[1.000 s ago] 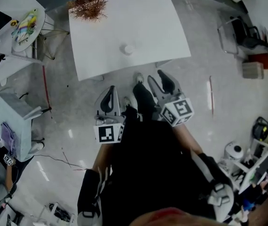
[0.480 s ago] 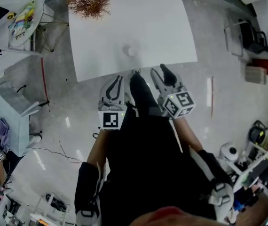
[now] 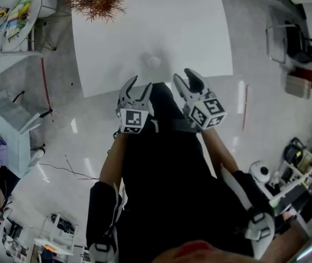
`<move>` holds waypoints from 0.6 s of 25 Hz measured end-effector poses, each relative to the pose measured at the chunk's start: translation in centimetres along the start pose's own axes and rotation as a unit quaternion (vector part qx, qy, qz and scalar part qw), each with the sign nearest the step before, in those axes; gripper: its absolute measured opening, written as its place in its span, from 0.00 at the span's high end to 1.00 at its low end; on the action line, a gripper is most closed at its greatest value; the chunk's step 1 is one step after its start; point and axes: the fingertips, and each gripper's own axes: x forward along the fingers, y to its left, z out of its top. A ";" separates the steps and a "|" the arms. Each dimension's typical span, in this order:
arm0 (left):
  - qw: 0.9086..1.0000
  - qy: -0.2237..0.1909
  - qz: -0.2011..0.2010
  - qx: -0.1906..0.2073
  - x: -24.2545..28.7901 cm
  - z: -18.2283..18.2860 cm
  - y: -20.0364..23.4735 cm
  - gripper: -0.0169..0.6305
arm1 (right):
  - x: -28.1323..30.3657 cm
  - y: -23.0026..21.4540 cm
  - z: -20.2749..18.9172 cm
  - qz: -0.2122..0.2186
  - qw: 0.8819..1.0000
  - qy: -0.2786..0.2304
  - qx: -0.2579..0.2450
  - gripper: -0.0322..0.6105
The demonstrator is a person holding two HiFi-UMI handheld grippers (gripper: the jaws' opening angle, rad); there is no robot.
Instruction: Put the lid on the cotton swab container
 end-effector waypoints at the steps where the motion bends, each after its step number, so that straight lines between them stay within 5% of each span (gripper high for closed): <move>1: 1.000 0.010 -0.002 0.006 1.0 -0.9 0.0 0.64 | 0.4 -0.4 -0.4 0.001 1.000 0.009 0.001 0.69; 15: 0.993 0.079 -0.060 0.064 10.0 -7.7 0.3 0.57 | 6.5 -5.7 -6.1 0.005 0.993 0.105 0.046 0.69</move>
